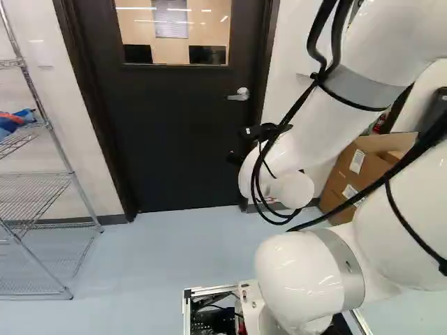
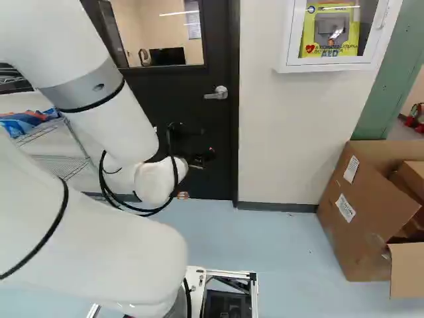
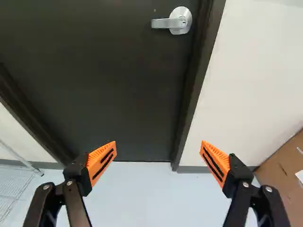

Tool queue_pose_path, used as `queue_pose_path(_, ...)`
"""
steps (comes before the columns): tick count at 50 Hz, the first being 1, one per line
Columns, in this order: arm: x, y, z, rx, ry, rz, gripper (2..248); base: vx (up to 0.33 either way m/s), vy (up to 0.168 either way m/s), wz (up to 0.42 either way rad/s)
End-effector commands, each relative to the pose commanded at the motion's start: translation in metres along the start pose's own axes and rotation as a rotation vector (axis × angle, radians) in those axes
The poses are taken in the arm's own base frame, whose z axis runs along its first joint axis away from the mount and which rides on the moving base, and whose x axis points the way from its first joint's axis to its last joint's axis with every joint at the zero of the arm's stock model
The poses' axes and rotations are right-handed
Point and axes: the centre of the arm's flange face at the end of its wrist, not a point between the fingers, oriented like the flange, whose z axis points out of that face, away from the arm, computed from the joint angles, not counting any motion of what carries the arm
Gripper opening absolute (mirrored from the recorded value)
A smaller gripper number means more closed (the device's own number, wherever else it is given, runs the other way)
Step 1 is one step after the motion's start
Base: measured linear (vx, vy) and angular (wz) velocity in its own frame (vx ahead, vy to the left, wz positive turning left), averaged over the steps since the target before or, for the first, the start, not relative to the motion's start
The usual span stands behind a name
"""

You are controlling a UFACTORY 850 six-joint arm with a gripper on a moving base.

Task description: Open the door and move inside

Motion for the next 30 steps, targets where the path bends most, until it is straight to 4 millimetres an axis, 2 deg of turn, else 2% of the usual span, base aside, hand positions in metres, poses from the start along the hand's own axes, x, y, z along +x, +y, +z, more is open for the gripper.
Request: queue_pose_path(30,0.0,0.0,0.0,0.0,0.0,0.0,247,0.113,0.123,-0.3)
